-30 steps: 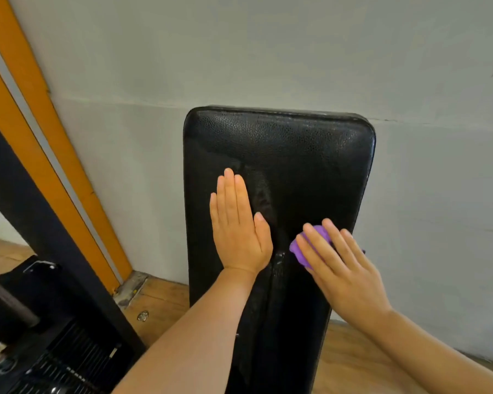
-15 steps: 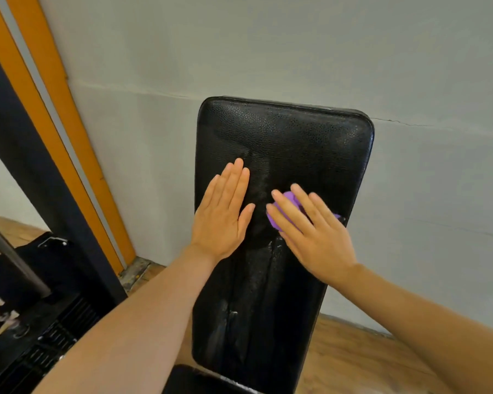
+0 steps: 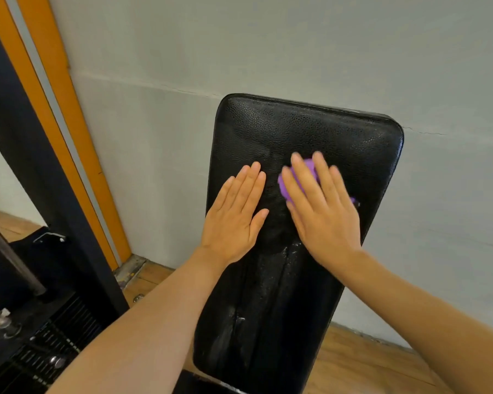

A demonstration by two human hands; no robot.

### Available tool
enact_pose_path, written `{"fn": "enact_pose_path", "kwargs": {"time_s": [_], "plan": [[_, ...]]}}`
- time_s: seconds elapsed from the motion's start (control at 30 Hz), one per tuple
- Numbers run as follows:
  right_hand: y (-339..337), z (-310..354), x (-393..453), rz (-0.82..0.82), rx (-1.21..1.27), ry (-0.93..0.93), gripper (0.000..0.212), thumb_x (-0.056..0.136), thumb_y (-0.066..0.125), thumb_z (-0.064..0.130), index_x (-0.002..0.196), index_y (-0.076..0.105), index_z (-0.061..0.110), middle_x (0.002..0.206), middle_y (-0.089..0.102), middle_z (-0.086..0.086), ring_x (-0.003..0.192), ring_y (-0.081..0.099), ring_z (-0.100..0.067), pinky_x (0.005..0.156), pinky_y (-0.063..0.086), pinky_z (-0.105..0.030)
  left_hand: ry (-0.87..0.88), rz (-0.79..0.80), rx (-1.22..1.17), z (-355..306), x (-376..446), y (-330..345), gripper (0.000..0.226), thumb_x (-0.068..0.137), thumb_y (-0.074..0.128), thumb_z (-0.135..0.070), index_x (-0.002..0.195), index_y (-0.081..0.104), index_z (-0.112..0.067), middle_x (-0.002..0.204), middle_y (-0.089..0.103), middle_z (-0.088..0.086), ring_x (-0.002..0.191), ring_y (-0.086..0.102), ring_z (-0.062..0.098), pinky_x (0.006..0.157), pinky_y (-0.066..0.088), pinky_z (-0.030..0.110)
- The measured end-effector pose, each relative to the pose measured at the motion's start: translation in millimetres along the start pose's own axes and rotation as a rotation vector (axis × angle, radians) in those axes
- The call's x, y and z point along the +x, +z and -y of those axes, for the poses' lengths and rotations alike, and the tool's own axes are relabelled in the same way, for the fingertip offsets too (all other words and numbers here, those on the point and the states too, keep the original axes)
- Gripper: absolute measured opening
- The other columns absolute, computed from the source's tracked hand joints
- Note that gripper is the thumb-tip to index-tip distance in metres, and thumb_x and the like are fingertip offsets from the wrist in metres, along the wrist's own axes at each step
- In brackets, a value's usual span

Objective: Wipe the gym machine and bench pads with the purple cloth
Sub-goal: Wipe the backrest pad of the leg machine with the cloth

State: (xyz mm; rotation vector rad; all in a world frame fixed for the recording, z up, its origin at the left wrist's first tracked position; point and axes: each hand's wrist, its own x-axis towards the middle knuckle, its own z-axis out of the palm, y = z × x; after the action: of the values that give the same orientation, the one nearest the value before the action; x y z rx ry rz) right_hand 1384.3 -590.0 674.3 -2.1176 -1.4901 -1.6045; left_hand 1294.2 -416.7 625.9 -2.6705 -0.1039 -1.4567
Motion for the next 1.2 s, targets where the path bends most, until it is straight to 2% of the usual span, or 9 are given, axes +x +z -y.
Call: {"fn": "enact_pose_path", "kwargs": {"time_s": [0.1, 0.2, 0.37, 0.47, 0.6, 0.73, 0.8, 1.03, 1.2], "plan": [[-5, -7, -74, 0.201, -0.009, -0.228, 0.089, 0.086, 0.071, 0.016, 0.156, 0.017, 0.009, 0.165, 0.001, -0.011, 0.150, 0.007, -0.036, 0.124, 0.003, -0.045, 0.020, -0.012, -0.030, -1, 1, 0, 0.056, 0.109, 0.024, -0.034, 0.156, 0.008, -0.009, 0.164, 0.008, 0.008, 0.154, 0.000, 0.018, 0.126, 0.003, 0.035], [-14, -22, -84, 0.206, -0.011, -0.278, 0.081, 0.093, 0.062, 0.014, 0.157, 0.012, 0.011, 0.165, -0.003, -0.008, 0.151, 0.008, -0.032, 0.124, 0.004, -0.042, 0.029, 0.012, -0.045, -2, 1, 0, 0.057, 0.108, 0.026, -0.033, 0.156, 0.010, -0.007, 0.164, 0.009, 0.009, 0.154, 0.004, 0.021, 0.126, 0.005, 0.036], [-17, -48, 27, -0.123, 0.012, 0.158, 0.046, 0.102, 0.051, 0.011, 0.146, 0.042, 0.002, 0.155, 0.032, -0.023, 0.142, 0.029, -0.043, 0.121, 0.015, -0.046, -0.010, 0.043, 0.011, -2, -1, -1, 0.057, 0.109, 0.015, -0.037, 0.157, 0.005, -0.008, 0.165, 0.004, 0.007, 0.154, -0.002, 0.019, 0.126, 0.000, 0.035], [-16, -33, 48, -0.152, 0.049, 0.282, 0.047, 0.103, 0.048, 0.016, 0.147, 0.041, -0.001, 0.155, 0.033, -0.020, 0.143, 0.027, -0.044, 0.121, 0.014, -0.047, -0.031, 0.032, 0.012, -5, -2, 1, 0.057, 0.108, 0.014, -0.037, 0.157, 0.003, -0.009, 0.164, 0.000, 0.005, 0.153, -0.007, 0.017, 0.125, -0.003, 0.034], [-5, 3, -38, 0.018, 0.028, -0.036, 0.054, 0.099, 0.055, 0.020, 0.148, 0.039, 0.004, 0.156, 0.033, -0.016, 0.144, 0.024, -0.042, 0.121, 0.012, -0.047, -0.028, 0.003, -0.012, -5, -3, 2, 0.058, 0.108, 0.021, -0.034, 0.156, 0.006, -0.005, 0.164, 0.005, 0.007, 0.153, -0.003, 0.018, 0.125, 0.000, 0.035], [-2, 7, -122, 0.313, -0.009, -0.381, 0.090, 0.088, 0.069, 0.018, 0.157, 0.012, 0.010, 0.165, -0.001, -0.010, 0.151, 0.001, -0.033, 0.123, -0.002, -0.042, -0.042, 0.013, -0.032, -8, -2, 0, 0.058, 0.108, 0.019, -0.034, 0.156, 0.005, -0.006, 0.164, 0.005, 0.008, 0.153, -0.002, 0.019, 0.125, 0.000, 0.035], [-6, -1, -115, 0.298, -0.017, -0.412, 0.086, 0.088, 0.060, 0.011, 0.157, 0.010, 0.010, 0.165, -0.007, -0.009, 0.151, -0.002, -0.030, 0.123, -0.002, -0.041, -0.060, 0.017, -0.035, -10, -3, 0, 0.058, 0.108, 0.019, -0.033, 0.156, 0.005, -0.005, 0.165, 0.007, 0.011, 0.153, -0.001, 0.020, 0.126, 0.000, 0.036], [-7, -8, -7, -0.119, 0.065, 0.257, 0.046, 0.102, 0.053, 0.014, 0.147, 0.043, 0.006, 0.154, 0.034, -0.021, 0.143, 0.028, -0.040, 0.121, 0.018, -0.048, -0.096, 0.010, -0.041, -15, -4, 3, 0.060, 0.109, 0.016, -0.037, 0.156, 0.006, -0.003, 0.164, 0.001, 0.010, 0.153, -0.008, 0.019, 0.125, -0.004, 0.036], [9, 51, -90, 0.065, 0.130, 0.192, 0.058, 0.102, 0.046, 0.025, 0.152, 0.023, 0.007, 0.161, 0.015, -0.016, 0.150, 0.009, -0.035, 0.124, 0.005, -0.044, -0.084, -0.006, -0.052, -15, -5, 4, 0.061, 0.108, 0.019, -0.038, 0.156, 0.005, -0.002, 0.164, 0.002, 0.011, 0.153, -0.009, 0.019, 0.125, -0.003, 0.037]]}}
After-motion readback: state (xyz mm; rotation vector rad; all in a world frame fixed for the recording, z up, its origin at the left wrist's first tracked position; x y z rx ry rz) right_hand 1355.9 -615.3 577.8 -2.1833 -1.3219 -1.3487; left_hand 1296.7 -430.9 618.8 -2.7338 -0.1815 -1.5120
